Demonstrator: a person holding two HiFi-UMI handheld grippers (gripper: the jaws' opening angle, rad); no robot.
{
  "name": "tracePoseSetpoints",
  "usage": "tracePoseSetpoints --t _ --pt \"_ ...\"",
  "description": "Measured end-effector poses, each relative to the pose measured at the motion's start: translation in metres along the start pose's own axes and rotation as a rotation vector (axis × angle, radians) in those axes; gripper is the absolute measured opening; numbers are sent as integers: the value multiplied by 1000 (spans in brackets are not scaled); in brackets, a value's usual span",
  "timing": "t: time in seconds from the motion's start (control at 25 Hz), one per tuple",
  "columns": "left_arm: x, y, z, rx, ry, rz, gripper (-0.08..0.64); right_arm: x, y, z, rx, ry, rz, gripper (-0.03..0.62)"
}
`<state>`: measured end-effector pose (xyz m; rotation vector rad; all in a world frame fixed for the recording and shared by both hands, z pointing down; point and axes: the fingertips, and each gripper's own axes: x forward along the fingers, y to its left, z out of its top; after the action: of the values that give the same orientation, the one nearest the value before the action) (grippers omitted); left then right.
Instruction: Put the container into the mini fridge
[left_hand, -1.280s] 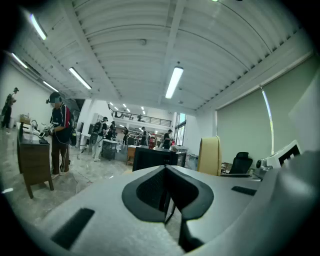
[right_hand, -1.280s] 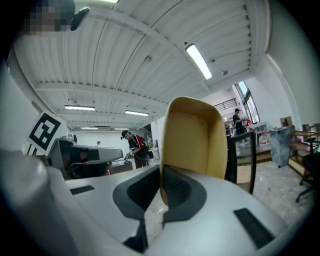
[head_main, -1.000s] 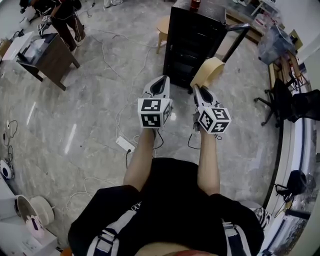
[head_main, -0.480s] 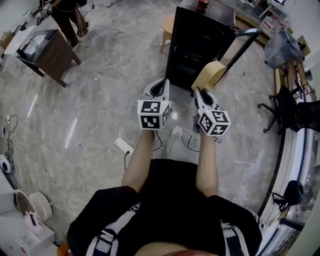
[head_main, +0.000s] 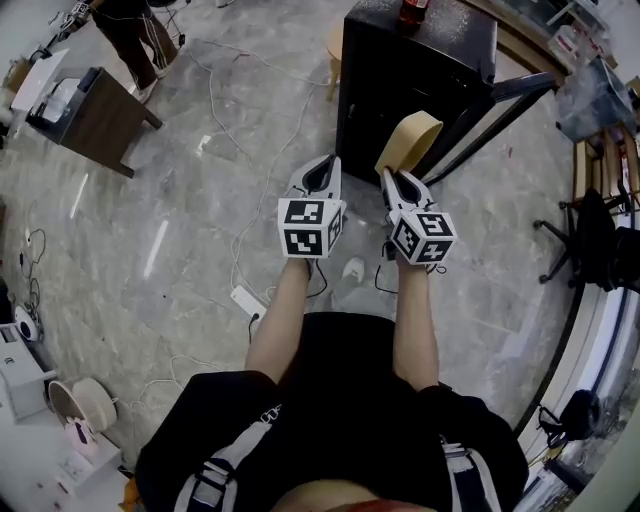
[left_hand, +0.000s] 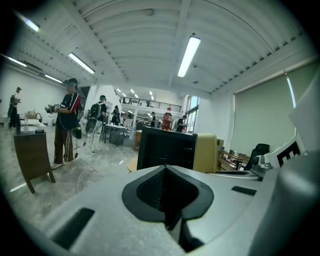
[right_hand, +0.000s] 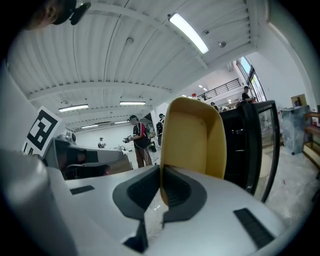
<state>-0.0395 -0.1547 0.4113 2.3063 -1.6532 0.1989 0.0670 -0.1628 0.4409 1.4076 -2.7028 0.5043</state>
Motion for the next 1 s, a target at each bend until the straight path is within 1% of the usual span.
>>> tracePoseSetpoints --t 0.12,0.24,0.44,0.6,0.68,0.76,0.88,1.0 --pt "41 5 2 -5 26 16 5 30 -31 2 20 24 9 20" --pt "66 8 -2 -12 54 30 5 48 -54 -2 41 53 15 20" --pt "95 25 -20 -37 119 42 5 73 -67 -29 54 130 20 20" --pt "115 36 -36 -58 167 35 5 90 -72 -54 18 212 15 20" --pt "125 37 -49 -68 199 28 5 95 -80 -69 -18 273 6 20" --pt "135 39 -60 -78 227 22 5 102 -93 -84 -74 340 -5 20" --pt "147 49 -75 -93 267 21 5 117 -113 -108 -202 463 -5 20" --pt "154 63 -89 -113 298 33 5 135 -136 -134 -359 607 16 20"
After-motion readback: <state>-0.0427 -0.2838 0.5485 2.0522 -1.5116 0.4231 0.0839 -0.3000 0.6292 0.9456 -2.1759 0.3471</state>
